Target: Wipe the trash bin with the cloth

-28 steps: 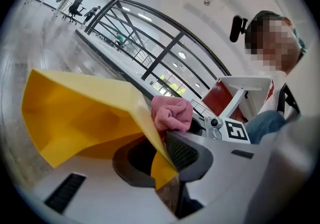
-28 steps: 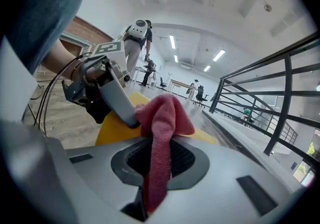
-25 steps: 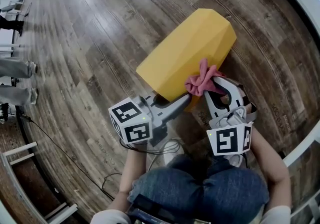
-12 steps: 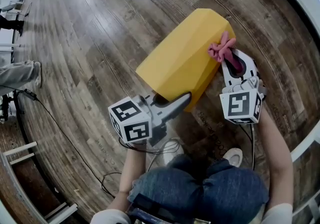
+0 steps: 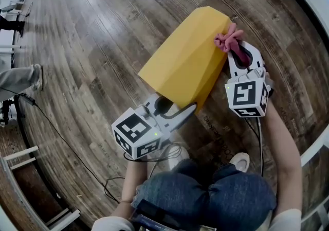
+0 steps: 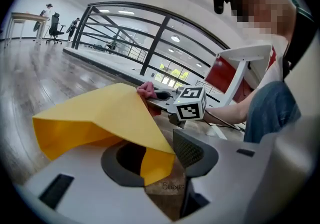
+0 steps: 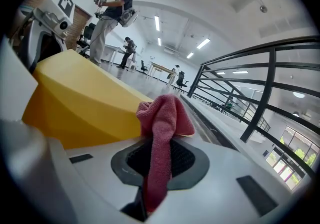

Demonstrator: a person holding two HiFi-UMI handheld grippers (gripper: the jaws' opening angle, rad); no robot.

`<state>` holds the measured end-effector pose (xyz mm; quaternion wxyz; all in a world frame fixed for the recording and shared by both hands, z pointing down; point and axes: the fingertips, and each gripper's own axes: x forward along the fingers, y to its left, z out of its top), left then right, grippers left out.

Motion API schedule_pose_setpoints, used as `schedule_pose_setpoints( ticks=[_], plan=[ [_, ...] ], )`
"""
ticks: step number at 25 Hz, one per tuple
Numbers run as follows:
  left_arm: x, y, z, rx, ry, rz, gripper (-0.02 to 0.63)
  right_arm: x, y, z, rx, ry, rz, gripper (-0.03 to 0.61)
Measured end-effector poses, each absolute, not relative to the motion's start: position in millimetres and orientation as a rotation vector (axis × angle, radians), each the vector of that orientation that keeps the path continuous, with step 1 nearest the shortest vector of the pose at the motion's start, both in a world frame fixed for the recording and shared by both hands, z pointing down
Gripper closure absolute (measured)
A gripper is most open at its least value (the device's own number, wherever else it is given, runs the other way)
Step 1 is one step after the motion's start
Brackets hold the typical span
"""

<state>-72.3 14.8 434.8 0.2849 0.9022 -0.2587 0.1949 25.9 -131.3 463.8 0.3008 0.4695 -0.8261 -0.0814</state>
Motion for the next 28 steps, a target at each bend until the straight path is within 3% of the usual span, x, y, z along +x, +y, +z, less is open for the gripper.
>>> schedule_pose_setpoints(
  ticks=[8, 9, 11, 12, 21, 28],
  plan=[
    [-58, 23, 472, 2.383, -0.721, 0.723, 0.463, 25, -130, 457, 1.249, -2.212, -0.227, 0.528],
    [-56, 23, 472, 2.387, -0.715, 0.739, 0.475, 26, -129, 451, 1.264, -2.231, -0.23, 0.528],
    [-54, 21, 467, 2.411, -0.717, 0.759, 0.557, 27, -124, 436, 1.288, -2.271, -0.247, 0.528],
    [-55, 19, 465, 2.42, -0.728, 0.766, 0.561, 27, -120, 427, 1.284, -2.291, -0.269, 0.528],
    [-69, -7, 430, 2.404, -0.761, 0.611, 0.568, -12, -47, 404, 1.036, -2.415, -0.314, 0.528],
    [-67, -22, 421, 2.416, -0.803, 0.694, 0.575, -47, -25, 399, 0.953, -2.456, -0.459, 0.528]
  ],
)
